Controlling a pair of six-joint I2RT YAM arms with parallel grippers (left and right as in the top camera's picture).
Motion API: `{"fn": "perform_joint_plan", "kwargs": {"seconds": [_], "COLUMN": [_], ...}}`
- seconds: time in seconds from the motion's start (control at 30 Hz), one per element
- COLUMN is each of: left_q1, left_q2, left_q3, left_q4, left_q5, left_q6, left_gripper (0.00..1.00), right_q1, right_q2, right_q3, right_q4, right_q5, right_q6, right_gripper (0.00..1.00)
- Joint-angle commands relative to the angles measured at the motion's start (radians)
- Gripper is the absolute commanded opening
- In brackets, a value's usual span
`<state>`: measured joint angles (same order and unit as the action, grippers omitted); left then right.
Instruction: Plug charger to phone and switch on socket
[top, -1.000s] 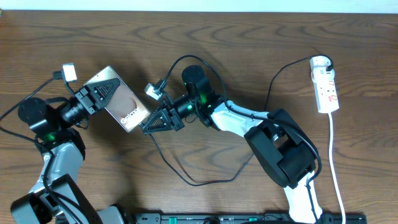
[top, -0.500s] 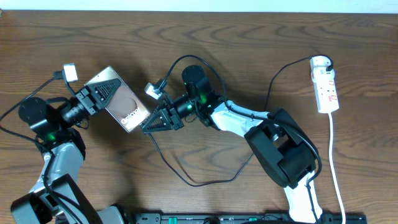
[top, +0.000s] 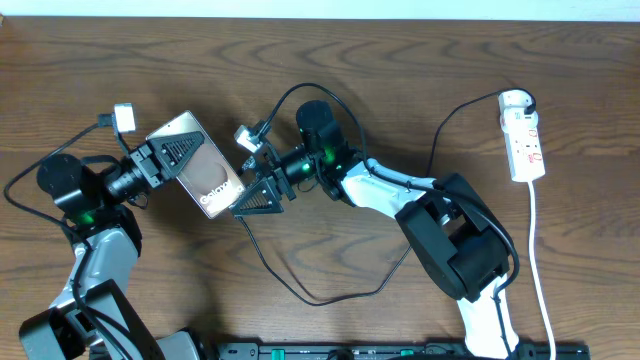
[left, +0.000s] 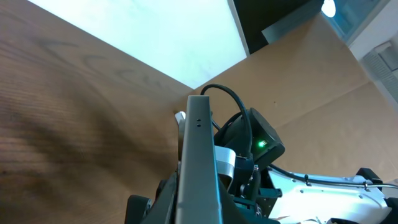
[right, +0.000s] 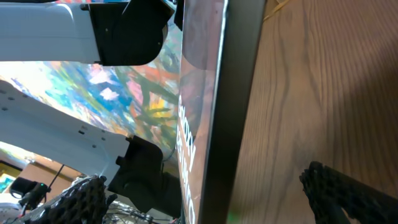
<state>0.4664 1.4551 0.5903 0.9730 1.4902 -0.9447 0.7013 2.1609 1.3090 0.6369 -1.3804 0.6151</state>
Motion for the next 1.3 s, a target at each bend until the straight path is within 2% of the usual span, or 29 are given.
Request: {"fn": "perform_joint_plan", "kwargs": {"seconds": [0.0,0.33,0.5,0.63,0.77,0.87,1.1,1.27], "left_q1": [0.007,0.119,0.163,0.163,0.164,0.164,0.163,0.163], "left_q2": [-0.011,0.016,0.044,0.061,0.062,0.062,0.062,0.062], "left_q3": [0.000,0.000,0.000,0.000,0.000,0.000,0.000,-0.001], "left_q4": [0.009,-0.003,-0.117,-0.221,-0.333,-0.360,-0.360,-0.377], "left_q5": [0.009,-0.002,-0.025,-0.025,-0.029,-0.029,-0.029,-0.041], "left_q6": [0.010,0.008,0.014,0.098,0.176,0.190,0.193,0.197], "left_gripper": [0.07,0.08,0.07,0.07,0.07,0.08,0.07,0.07], "right_q1": [-0.008,-0.139,-0.197,-0.228,-0.245,-0.250,-0.249,-0.250], "right_q2": [-0.008,-0.008,-0.008,-0.008,-0.014,-0.031,-0.178,-0.353], "right_q3": [0.018,0.018,0.018,0.018,0.019,0.019,0.019,0.019], "right_q4": [0.001,0.120,0.130,0.116,-0.002,-0.132,-0.595,-0.871], "right_q5": [-0.017,0.070,0.125,0.160,0.223,0.275,0.530,0.761], "right_q6": [-0.006,0.204,0.244,0.249,0.230,0.164,-0.082,-0.161], "right_gripper": [0.99,0.99,0.99,0.99,0.99,0.99,0.99,0.99]}}
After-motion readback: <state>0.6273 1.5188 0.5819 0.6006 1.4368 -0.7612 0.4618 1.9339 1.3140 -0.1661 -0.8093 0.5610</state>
